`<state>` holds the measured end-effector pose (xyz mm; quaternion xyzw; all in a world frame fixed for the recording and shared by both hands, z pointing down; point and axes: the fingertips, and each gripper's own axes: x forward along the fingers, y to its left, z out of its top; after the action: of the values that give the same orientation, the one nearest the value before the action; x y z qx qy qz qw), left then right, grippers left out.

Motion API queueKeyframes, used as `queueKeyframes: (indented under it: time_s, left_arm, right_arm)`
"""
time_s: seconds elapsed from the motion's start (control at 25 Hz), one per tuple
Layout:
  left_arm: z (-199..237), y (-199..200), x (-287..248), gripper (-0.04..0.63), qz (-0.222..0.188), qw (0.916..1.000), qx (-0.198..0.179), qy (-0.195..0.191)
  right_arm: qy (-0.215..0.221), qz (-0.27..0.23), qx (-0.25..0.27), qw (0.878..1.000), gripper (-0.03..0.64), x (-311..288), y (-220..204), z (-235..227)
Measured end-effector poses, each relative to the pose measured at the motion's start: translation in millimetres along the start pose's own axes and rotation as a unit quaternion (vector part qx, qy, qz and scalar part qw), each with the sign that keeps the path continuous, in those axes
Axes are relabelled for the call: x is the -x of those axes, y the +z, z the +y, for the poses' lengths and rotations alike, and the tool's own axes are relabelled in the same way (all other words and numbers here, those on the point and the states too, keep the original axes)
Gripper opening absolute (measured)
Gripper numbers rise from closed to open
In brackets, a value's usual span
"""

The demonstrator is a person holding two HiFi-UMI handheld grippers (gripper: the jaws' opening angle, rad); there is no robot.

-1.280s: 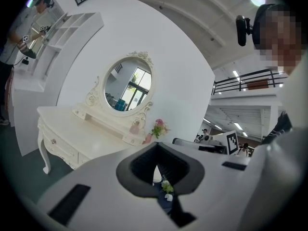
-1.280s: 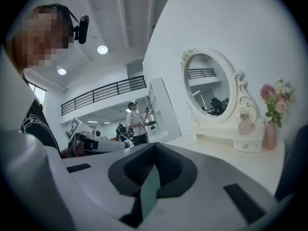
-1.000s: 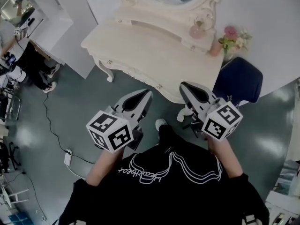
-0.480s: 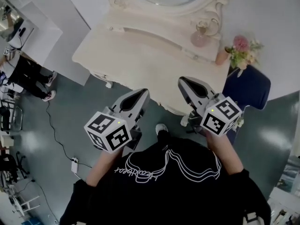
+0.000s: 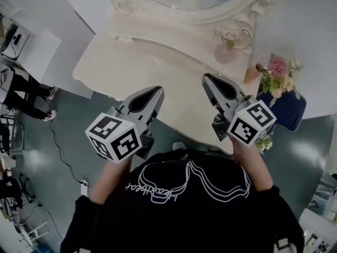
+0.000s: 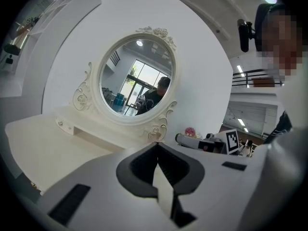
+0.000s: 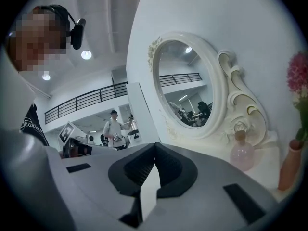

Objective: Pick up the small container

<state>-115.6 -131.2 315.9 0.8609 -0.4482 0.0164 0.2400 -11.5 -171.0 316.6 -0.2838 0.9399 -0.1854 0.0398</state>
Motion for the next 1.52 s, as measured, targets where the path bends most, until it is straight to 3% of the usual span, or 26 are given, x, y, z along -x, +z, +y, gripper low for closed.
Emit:
queueKeyframes:
  time_s: [0.44,0.8,1.2,1.52]
  left_arm:
    - [12.6,9.2,-62.8,0.003,0.049,0.996,-0.002,-0.075]
    - [31.3,14.3,-122.8,0.003,0.102,0.9847,-0.009,-0.141]
    - [62.5,15.1,-156.2,0.003,0.133,0.975,-0.009,-0.177]
    - [77.6,7.5,-172.2,0.003,0.153,0.9699,-0.008,-0.19]
  right_arm:
    - [-0.11,-0.001,0.021,0.994,0.003,1.3,4.8,-59.2]
    - [-0.212,0.013,0.062,0.975,0.012,-4.0,9.4,-115.7]
    - [-0.297,0.023,0.087,0.951,0.121,-16.5,4.1,-167.4]
    - [-0.369,0.039,0.102,0.923,0.223,-17.3,-4.9,-206.7]
